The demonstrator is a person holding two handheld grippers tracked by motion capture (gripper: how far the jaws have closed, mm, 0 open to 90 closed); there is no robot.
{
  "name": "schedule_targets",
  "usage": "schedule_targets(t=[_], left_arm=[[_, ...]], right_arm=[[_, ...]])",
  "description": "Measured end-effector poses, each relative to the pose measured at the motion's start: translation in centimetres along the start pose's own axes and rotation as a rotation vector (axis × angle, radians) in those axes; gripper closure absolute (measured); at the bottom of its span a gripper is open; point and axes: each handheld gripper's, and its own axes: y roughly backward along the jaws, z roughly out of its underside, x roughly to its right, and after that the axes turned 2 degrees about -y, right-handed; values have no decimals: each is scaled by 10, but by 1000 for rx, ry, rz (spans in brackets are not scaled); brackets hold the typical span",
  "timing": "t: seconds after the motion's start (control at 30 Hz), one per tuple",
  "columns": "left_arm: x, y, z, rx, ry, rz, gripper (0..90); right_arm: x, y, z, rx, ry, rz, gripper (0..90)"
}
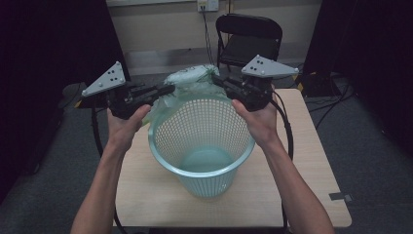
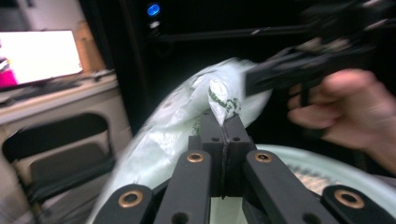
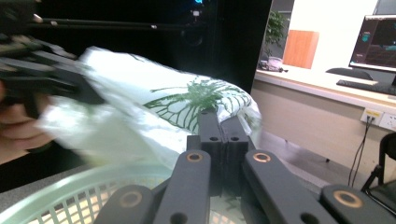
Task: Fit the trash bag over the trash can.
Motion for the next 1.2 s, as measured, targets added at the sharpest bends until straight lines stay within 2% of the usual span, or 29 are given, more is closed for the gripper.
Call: schedule_targets(t=[0.07, 0.17, 0.23, 0.3, 0.37, 0.4, 0.43, 0.47, 0.5, 0.53, 0.57, 0.6, 0.63, 0.67, 0.7, 0.73, 0.8, 0.83, 0.87, 0.9, 0.93, 0.97, 1.03, 1.13, 1.17, 1.2], left_arm=[[11, 1, -14, 11, -25, 10, 900], [14, 0, -17, 19, -9, 43, 900], [15, 0, -13, 17, -3, 43, 882], [12, 4, -4, 37, 34, 56, 851], [8, 8, 1, 70, 50, 69, 759], [8, 8, 1, 70, 50, 69, 723], [5, 11, 3, 71, 58, 60, 723], [2, 13, 5, 64, 62, 45, 670], [-2, 14, 8, 48, 65, 28, 670], [-12, 17, 18, 38, 99, 1, 608], [-18, 18, 24, 26, 122, -18, 587], [-18, 18, 24, 26, 122, -18, 562], [-31, 15, 42, -42, 174, -53, 496], [-31, 15, 42, -42, 174, -53, 471], [-39, 10, 62, -89, 220, -83, 444], [-39, 10, 62, -89, 220, -83, 422], [-43, 7, 78, -101, 266, -79, 415], [-41, 7, 80, -101, 276, -78, 416], [-40, 6, 81, -121, 263, -94, 440], [-40, 5, 82, -173, 250, -123, 450], [-40, 5, 82, -173, 250, -123, 457], [-42, 6, 83, -188, 261, -127, 468], [-42, 8, 86, -223, 265, -122, 481], [-41, 9, 89, -235, 262, -131, 530], [-40, 11, 92, -219, 260, -132, 562], [-40, 12, 93, -213, 265, -132, 574]], right_arm=[[-1, 1, -5, 21, -2, -14, 900], [-2, 1, -6, 26, -2, -21, 898], [-4, 3, -2, 22, -5, -27, 896], [-2, 8, 11, -7, -16, -29, 900], [1, 12, 19, -35, -26, -10, 900], [1, 12, 19, -35, -26, -10, 900], [2, 15, 24, -47, -27, -15, 900], [6, 22, 33, -71, -33, -14, 900], [6, 22, 33, -71, -33, -14, 900], [11, 28, 40, -85, -31, -5, 900], [13, 30, 43, -87, -38, 0, 900], [13, 30, 43, -87, -38, 0, 900], [19, 35, 49, -94, -43, 14, 900], [19, 35, 49, -94, -43, 14, 900], [22, 36, 53, -110, -43, 12, 899], [22, 36, 54, -115, -41, 13, 892], [22, 36, 56, -121, -39, 16, 867], [23, 36, 58, -131, -34, 19, 830], [24, 37, 61, -139, -27, 49, 709], [24, 37, 63, -144, -29, 62, 639], [24, 37, 63, -144, -29, 62, 639], [25, 40, 64, -156, -39, 72, 556], [25, 43, 65, -158, -33, 76, 500], [25, 49, 69, -166, -37, 77, 452], [24, 53, 71, -185, -46, 101, 370], [23, 54, 73, -192, -40, 108, 365]])
